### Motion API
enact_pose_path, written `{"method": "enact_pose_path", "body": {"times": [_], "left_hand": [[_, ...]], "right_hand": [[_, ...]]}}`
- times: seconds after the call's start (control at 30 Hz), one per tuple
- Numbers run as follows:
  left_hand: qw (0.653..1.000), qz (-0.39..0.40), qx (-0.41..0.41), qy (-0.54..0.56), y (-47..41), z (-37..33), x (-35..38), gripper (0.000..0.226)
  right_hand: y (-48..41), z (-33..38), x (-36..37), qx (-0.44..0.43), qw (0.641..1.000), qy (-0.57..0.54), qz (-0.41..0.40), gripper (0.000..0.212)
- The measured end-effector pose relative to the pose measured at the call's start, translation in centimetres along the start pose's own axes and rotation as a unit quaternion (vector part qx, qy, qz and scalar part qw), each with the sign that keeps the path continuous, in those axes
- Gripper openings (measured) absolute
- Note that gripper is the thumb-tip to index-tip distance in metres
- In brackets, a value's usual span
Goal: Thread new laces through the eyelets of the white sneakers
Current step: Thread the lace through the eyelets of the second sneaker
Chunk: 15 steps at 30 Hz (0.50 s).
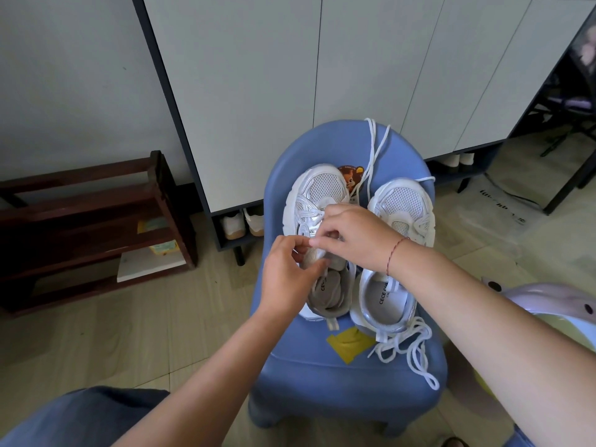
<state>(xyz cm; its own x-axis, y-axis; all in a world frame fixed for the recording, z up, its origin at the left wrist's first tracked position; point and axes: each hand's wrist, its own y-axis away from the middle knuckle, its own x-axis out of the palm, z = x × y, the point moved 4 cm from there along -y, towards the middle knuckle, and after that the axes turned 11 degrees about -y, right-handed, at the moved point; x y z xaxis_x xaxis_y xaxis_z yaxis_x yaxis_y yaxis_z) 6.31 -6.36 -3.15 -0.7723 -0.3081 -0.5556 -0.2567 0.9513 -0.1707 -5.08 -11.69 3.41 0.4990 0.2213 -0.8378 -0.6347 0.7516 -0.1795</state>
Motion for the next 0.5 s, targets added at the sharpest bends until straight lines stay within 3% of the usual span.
{"method": "enact_pose_path", "body": {"times": [0.07,0.2,0.33,0.43,0.5], "left_hand": [[1.0,-0.001,0.001,-0.001,0.0,0.0,0.0,0.03],[1.0,-0.003,0.005,0.02,0.0,-0.1,0.1,0.026],[1.0,0.001,0.005,0.012,0.0,-0.1,0.1,0.03],[1.0,0.001,0.002,0.016,0.0,0.0,0.0,0.03],[1.0,0.005,-0.002,0.019,0.0,0.0,0.0,0.03]], "right_hand": [[0.3,0.3,0.0,0.01,1.0,-0.012,-0.019,0.034],[0.4,0.3,0.4,0.02,0.998,0.046,-0.026,0.018],[0.4,0.2,0.5,0.031,0.996,0.074,-0.048,0.016],[0.7,-0.8,-0.5,0.065,0.989,-0.006,-0.134,0.014],[1.1,-2.2,-2.0,0.114,0.966,-0.067,-0.221,0.014]]}}
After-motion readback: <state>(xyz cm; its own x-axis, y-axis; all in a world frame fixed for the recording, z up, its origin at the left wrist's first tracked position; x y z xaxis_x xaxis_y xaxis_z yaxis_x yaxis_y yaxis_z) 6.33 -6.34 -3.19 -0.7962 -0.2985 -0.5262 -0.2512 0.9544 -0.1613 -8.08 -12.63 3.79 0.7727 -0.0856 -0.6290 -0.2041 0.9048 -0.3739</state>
